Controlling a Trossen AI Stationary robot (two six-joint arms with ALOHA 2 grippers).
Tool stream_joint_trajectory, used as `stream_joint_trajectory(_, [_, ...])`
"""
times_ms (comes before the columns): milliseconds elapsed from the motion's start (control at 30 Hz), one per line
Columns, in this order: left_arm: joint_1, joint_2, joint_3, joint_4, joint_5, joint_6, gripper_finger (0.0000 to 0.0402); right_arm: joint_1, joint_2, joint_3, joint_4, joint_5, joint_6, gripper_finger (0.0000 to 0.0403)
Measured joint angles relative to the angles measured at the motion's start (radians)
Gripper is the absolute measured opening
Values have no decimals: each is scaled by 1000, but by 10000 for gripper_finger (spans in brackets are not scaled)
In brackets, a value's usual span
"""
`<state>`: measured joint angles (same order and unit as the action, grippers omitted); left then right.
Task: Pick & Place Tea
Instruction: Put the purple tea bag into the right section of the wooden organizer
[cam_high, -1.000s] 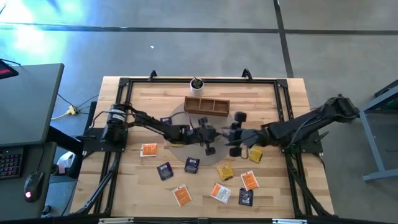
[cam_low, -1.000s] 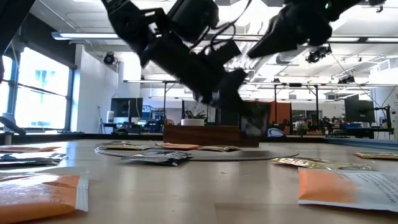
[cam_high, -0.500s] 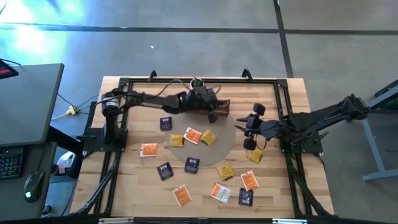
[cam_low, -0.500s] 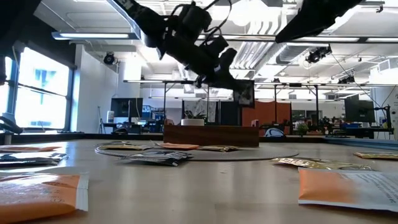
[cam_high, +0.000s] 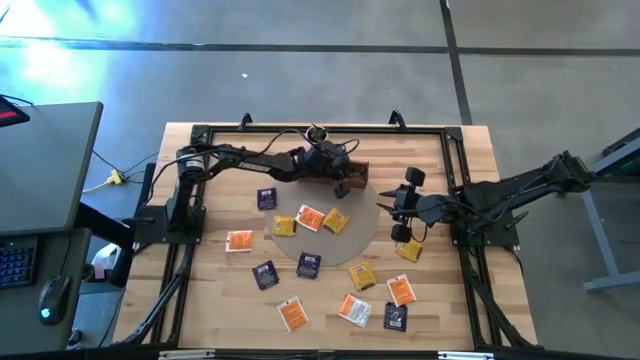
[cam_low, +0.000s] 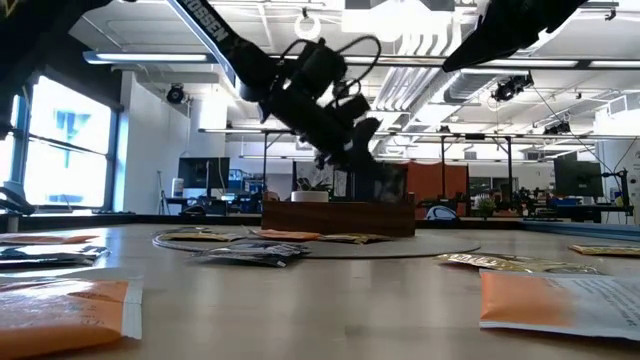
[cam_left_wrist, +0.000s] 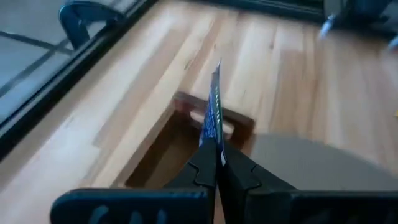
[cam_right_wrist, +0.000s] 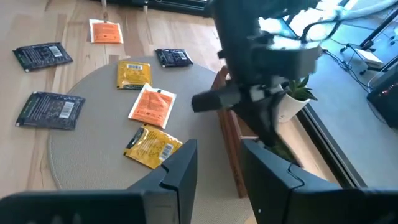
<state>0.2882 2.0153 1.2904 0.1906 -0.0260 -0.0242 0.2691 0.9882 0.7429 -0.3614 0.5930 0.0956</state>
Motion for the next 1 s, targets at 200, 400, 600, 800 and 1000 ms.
stream_joint_trajectory(200, [1,2,0,4,-42,20,33,0,0,0,8,-1,1,118])
stream_joint_trajectory(400, [0,13,0,7,-118,21,84,0,0,0,9,-1,1,118])
stream_joint_trajectory(600, [1,13,-1,10,-272,21,103,0,0,0,8,-5,1,119])
stream_joint_trajectory(800, [-2,-3,-1,32,-233,27,103,0,0,0,7,-6,1,118])
stream_joint_trajectory(1000, [-28,-71,-1,5,-199,23,103,0,0,0,7,-18,13,119])
